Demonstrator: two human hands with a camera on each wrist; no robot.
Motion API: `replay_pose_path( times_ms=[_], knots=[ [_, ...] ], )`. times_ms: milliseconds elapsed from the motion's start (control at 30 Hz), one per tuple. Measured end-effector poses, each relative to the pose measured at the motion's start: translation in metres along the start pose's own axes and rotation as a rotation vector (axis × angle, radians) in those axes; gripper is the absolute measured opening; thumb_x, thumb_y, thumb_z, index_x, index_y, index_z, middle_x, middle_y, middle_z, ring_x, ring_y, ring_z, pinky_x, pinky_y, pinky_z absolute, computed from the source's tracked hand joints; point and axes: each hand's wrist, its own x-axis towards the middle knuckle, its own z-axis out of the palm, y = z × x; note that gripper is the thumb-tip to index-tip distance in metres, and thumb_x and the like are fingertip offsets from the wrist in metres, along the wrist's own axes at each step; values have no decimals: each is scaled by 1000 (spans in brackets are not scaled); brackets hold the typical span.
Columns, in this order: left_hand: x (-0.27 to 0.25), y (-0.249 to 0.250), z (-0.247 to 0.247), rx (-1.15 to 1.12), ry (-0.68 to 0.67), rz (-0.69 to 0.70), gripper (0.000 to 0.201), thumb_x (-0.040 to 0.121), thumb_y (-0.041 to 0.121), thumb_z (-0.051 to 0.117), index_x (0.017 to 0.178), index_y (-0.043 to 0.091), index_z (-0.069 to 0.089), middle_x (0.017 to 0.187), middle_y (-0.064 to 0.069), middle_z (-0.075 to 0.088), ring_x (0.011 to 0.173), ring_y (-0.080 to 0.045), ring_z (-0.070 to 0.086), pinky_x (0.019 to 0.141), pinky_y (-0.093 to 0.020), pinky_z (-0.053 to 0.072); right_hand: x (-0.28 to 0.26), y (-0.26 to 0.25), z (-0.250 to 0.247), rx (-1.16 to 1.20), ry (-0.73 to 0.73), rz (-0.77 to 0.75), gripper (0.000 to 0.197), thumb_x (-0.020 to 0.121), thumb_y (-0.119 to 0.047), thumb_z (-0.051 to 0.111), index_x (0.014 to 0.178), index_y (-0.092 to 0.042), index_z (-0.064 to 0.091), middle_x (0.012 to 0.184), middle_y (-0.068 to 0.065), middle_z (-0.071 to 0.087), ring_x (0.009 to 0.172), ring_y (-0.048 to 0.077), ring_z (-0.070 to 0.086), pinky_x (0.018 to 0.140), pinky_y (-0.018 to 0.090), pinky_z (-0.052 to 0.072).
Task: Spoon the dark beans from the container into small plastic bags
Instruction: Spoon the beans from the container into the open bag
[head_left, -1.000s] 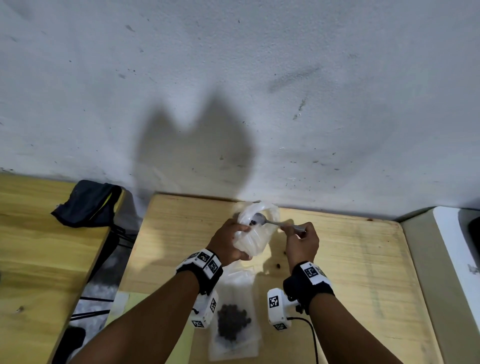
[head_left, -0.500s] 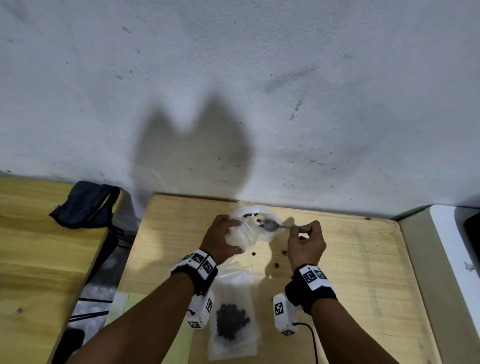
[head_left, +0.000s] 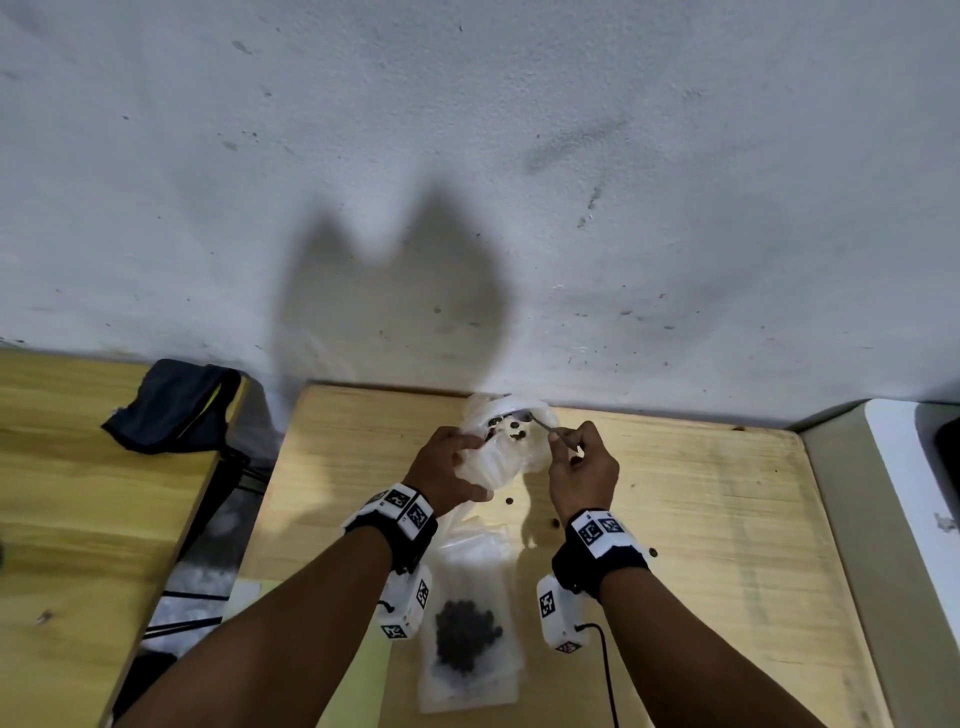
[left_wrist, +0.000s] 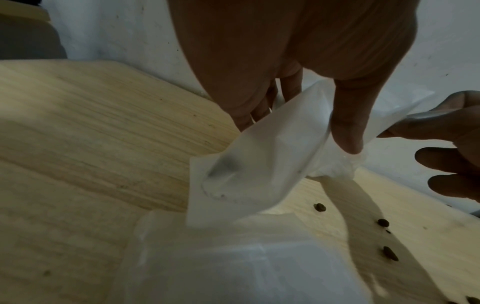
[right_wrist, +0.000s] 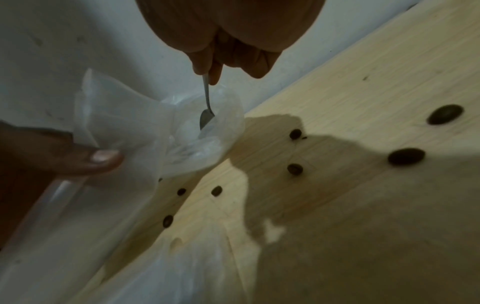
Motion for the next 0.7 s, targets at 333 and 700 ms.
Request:
replay_pose_path(
  times_ms=[333,700],
  knots=[
    [-1,3,0,66,13,24,70,50,8,91,113,20,63,126,7,39,102,-18,51,92,-31,49,-7,1,0,117,-75,108,27,87,-12,70,71,-8,48,73,7,63,67,12,53,57,11,38],
    [-3,3,0,110,6,105,74,46,10,92,114,18,63,128,2,44,106,-18,53,95,-34,49,-7,1,5,44,-9,62,30,88,-15,67,70,-21,43,66,-3,57,45,21,47,52,29,44]
  ],
)
